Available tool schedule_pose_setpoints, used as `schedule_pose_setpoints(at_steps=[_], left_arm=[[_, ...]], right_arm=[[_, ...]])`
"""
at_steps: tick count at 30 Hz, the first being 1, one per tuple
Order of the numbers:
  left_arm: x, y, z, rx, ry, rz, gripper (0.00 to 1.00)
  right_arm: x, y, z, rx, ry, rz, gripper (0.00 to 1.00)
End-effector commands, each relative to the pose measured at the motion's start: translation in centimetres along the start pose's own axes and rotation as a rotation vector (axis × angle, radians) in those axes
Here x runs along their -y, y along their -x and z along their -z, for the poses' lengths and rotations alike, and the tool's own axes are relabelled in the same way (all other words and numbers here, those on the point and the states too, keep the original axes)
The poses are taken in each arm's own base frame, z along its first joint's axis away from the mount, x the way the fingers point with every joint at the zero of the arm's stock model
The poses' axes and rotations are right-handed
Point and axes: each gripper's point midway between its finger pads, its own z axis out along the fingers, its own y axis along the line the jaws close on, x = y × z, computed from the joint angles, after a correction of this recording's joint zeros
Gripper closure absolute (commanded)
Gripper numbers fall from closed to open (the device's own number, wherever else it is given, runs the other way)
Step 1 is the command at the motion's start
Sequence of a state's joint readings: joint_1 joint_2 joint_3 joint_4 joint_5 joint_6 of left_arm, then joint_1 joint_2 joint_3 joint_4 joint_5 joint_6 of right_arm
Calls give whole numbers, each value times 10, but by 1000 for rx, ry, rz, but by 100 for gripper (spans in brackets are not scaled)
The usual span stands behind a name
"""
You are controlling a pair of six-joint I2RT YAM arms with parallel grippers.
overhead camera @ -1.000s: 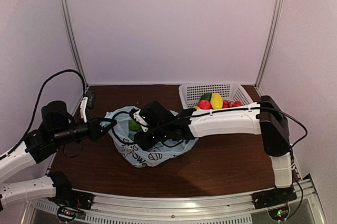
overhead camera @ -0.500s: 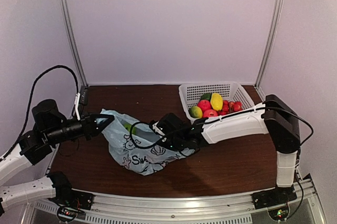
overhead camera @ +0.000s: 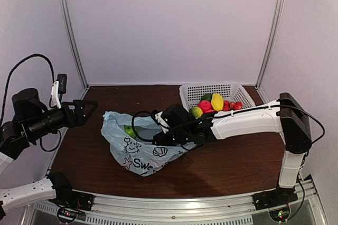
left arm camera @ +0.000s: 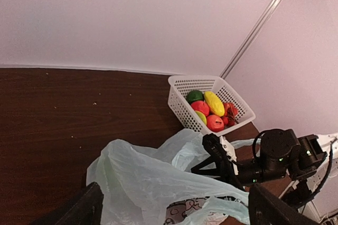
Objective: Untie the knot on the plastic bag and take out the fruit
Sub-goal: Reach into the gripper in the takeout bag.
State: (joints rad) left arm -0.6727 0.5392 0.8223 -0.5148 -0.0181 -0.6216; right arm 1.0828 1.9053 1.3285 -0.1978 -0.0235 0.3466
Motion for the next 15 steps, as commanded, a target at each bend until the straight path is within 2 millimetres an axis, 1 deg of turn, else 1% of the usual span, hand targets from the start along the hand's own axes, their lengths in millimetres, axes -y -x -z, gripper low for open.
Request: schedule_pose_setpoints(at_steps=[1, 3, 5, 9, 11, 15], left_arm=[[-28, 7, 6, -19, 190, -36, 3], [-37, 4, -1, -50, 241, -49, 3], [-42, 1, -12, -74, 255, -47, 2], [-55, -13, -45, -127, 222, -14, 3], [-65, -24, -61, -145, 175, 20, 3], [-95, -46, -88, -159, 116, 131, 3]], right_arm=[[0, 11, 9, 41, 11, -18, 40], [-2, 14, 10, 52, 27, -23, 40], [-5, 15, 11, 63, 44, -30, 39], [-9, 18, 14, 88, 74, -49, 37], [-13, 21, 16, 105, 95, -66, 37], [-21, 31, 15, 142, 137, -96, 37]])
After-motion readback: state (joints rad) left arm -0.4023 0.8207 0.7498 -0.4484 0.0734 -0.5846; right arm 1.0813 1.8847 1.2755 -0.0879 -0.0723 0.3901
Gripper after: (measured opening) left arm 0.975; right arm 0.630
